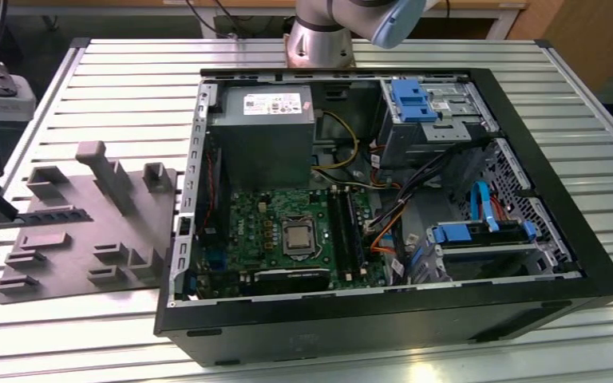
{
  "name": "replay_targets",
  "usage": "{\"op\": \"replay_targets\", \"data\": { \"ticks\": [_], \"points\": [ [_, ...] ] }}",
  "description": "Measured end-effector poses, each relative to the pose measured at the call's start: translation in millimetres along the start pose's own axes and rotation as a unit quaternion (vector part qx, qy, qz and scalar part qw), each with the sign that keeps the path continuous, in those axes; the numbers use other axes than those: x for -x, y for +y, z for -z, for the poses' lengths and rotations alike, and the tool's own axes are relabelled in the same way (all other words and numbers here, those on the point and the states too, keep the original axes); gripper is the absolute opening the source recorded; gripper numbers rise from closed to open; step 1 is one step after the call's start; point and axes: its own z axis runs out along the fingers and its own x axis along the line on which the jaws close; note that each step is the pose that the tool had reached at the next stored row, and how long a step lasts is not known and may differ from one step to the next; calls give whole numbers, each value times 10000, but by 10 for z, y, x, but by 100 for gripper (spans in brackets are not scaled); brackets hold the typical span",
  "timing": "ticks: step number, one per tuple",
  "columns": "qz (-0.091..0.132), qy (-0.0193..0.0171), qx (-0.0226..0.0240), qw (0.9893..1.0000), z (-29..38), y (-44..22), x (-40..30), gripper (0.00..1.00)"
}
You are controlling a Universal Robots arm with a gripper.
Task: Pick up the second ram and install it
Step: 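Pick up the second ram and move it above second insertion slot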
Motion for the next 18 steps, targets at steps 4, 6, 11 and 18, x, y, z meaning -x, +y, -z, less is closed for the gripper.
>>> {"op": "replay_targets", "data": {
  "ticks": [4,6,11,18],
  "points": [
    [0,0,0,10000,16,1,1,12],
    [0,0,0,10000,26,1,1,12],
    [0,0,-4,10000,42,3,1,12],
    [0,-1,-7,10000,65,3,2,12]
  ]
}}
